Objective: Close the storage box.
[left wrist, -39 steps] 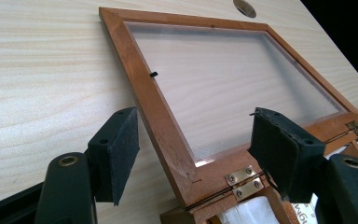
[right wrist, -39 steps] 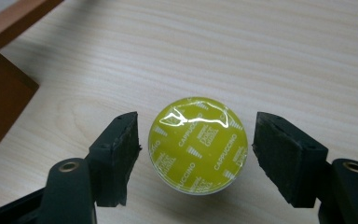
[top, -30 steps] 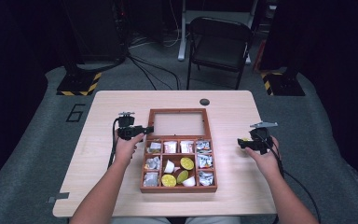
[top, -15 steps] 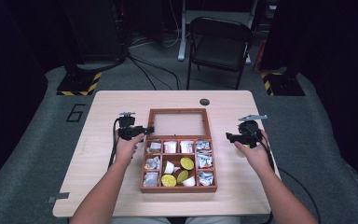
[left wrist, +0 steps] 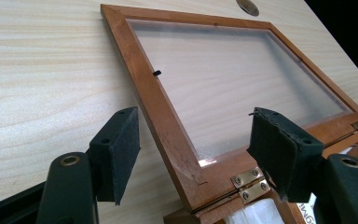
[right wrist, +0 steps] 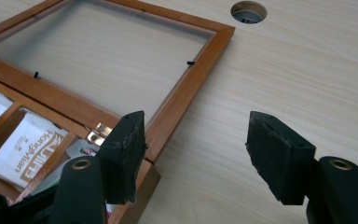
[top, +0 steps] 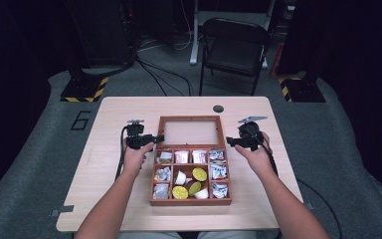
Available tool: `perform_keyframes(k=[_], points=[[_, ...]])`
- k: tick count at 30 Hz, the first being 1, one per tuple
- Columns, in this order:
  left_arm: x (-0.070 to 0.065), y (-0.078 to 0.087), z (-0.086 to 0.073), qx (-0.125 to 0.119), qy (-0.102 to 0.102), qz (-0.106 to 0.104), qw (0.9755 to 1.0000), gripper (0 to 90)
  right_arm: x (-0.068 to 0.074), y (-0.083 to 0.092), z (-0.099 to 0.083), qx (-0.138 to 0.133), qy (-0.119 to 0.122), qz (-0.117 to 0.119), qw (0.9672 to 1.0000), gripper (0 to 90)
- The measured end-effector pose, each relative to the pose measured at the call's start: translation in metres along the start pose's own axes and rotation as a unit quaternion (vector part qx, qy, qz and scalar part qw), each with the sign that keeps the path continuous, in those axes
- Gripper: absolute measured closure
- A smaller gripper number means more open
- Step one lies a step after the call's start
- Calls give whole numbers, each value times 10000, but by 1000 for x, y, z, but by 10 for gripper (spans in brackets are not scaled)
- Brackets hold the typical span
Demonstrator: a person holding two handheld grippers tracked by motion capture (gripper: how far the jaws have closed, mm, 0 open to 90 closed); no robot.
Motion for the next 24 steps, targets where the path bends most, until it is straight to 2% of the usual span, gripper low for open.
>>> perform_keyframes(k=[6,13,24], points=[[2,-3,-2,12,13,8,10000,331,8,-9,7,16,-159,100,9998,351],[2,-9,-3,49,-10,-42,10000,330,16,-23,9,97,-139,210,9996,336],[2,-18,-7,103,11,-46,9999,331,22,-41,6,217,-285,220,9991,336]])
Point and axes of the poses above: each handheld gripper's, and its own axes: y roughly backward along the jaws, z roughly out of its top, x roughly to its left, the point moved 7 cm from there along -y, roughly forward along the jaws, and after that the axes turned 10 degrees about -y, right-handed, at the moved point
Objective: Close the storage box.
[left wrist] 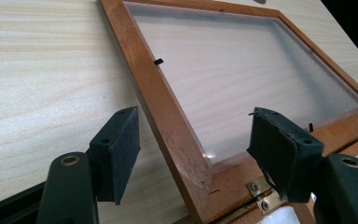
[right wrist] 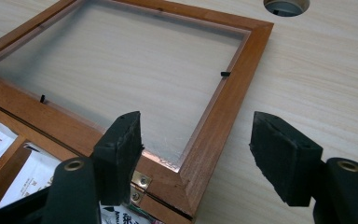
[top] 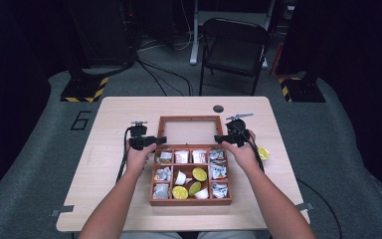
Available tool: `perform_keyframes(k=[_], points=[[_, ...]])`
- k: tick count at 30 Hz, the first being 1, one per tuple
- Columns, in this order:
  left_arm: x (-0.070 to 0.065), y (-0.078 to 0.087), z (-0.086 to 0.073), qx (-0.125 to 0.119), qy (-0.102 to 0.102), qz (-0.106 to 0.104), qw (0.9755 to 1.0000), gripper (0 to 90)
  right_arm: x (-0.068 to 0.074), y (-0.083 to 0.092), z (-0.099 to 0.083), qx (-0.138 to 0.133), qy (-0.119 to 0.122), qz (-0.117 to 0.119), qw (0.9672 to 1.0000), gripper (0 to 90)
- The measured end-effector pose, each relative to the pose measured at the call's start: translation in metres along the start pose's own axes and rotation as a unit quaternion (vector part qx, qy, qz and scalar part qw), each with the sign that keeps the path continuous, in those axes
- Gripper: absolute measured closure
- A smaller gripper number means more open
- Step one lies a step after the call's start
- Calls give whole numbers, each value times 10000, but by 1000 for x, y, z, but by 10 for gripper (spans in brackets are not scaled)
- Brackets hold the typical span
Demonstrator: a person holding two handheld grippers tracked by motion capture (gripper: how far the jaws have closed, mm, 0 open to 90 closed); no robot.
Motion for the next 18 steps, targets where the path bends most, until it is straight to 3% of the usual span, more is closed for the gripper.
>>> perform_keyframes(k=[9,18], points=[[-2,-4,-3,60,-15,-9,10000,330,-2,-8,-5,93,-158,16,9998,330],[-2,-6,-4,130,-67,13,9999,330,0,-12,-8,196,-143,48,9997,324]])
Point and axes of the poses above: each handheld gripper's, and its own axes: y roughly backward along the jaws, z roughly out of its top, x roughly to its left, the point moved 7 cm from there along -y, roughly forward along the jaws, and after that the axes turned 10 degrees about -y, right-handed, at the moved point
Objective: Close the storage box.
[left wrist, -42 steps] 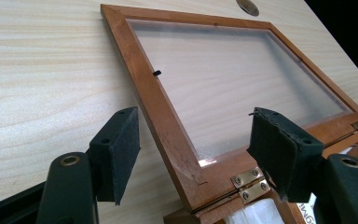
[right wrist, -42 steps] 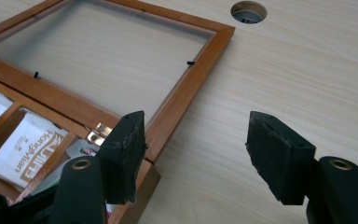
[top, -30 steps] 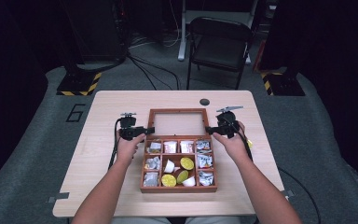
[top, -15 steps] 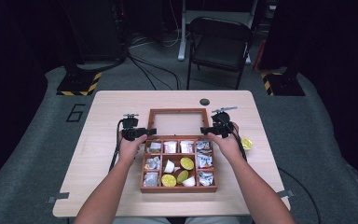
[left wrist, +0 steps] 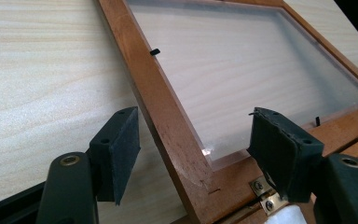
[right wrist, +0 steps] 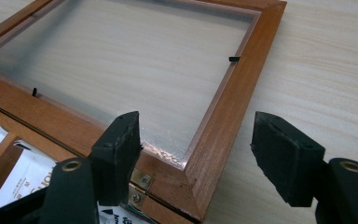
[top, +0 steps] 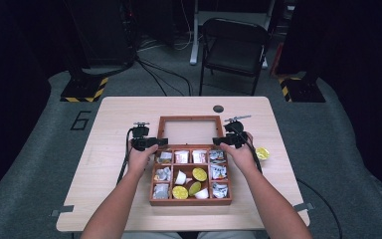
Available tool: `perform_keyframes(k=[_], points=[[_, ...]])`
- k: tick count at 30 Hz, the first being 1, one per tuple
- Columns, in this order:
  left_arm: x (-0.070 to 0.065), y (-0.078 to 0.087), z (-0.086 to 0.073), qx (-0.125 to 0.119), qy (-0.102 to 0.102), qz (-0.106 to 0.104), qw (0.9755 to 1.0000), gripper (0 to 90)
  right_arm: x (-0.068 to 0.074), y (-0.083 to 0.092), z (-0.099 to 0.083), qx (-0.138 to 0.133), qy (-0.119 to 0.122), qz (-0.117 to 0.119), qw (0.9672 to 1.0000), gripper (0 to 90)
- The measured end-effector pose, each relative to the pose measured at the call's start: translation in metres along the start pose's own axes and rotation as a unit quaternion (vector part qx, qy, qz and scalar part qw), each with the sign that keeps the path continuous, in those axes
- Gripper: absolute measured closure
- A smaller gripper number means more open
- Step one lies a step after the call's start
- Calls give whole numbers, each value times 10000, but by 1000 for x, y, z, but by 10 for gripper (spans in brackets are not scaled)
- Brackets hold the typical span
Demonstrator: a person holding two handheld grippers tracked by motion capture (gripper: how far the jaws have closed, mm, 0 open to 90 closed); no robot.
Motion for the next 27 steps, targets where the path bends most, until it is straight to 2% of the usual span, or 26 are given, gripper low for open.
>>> perform_keyframes(k=[9,18,21,25,27], points=[[-1,-4,-2,37,72,-37,10000,322,-1,-7,-4,160,-62,15,9999,305],[1,-6,-3,57,123,-149,9998,307,0,-13,-4,200,-270,241,9991,282],[0,-7,-3,60,220,-193,9996,300,-1,-14,-5,215,-314,287,9989,268],[0,-8,-3,59,206,-239,9995,290,-3,-16,-5,227,-401,400,9981,249],[0,-9,-3,48,290,-288,9992,287,-3,-17,-5,245,-422,430,9979,241]])
Point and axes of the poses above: each handheld gripper's, and its own axes: y roughly backward along the jaws, z roughly out of its top, x roughly to its left, the point moved 7 cm from there along -y, roughly forward along the jaws, and after that the axes turned 10 degrees about -y, right-handed, at the moved point
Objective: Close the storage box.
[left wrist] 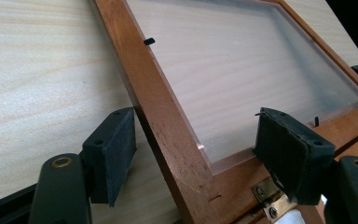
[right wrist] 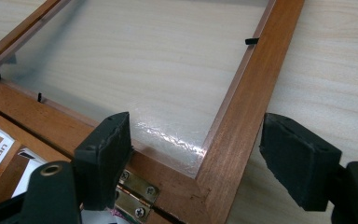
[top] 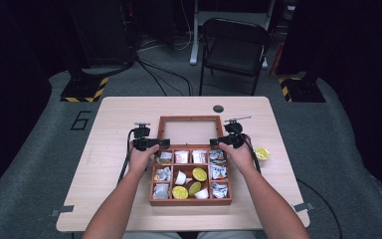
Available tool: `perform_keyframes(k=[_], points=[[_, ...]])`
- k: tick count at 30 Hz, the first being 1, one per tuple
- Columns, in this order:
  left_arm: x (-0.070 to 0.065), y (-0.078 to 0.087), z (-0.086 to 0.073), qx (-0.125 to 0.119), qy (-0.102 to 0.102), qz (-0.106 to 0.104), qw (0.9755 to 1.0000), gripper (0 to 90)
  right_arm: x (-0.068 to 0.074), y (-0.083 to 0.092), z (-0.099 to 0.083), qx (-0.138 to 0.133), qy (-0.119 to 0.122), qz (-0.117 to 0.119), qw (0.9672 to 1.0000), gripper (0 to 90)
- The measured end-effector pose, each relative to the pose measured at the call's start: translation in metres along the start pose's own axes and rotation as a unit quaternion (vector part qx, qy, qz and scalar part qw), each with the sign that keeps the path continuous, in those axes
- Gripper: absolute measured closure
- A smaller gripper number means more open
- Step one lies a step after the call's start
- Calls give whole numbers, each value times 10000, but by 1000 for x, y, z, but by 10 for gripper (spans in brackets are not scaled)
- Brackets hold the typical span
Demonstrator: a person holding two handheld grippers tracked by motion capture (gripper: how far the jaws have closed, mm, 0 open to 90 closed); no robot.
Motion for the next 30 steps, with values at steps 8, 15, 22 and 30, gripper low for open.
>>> perform_keyframes(k=[8,15,22,30], points=[[0,-3,0,-14,47,-39,10000,261,-1,-2,0,23,-21,73,10000,225],[0,-4,0,-22,139,-130,9998,258,-3,-4,0,72,-107,212,9997,205],[-1,-6,0,0,156,-231,9996,270,-4,-7,0,141,-295,316,9990,185],[-2,-5,0,-7,164,-201,9997,270,-4,-10,-1,218,-596,567,9964,192]])
Point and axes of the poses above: each handheld gripper's, and its own axes: y roughly backward along the jaws, z roughly out of its top, x roughly to its left, the point moved 7 cm from there along -y, roughly forward along the jaws, and after that the axes turned 10 degrees about -y, right-handed, at the moved point
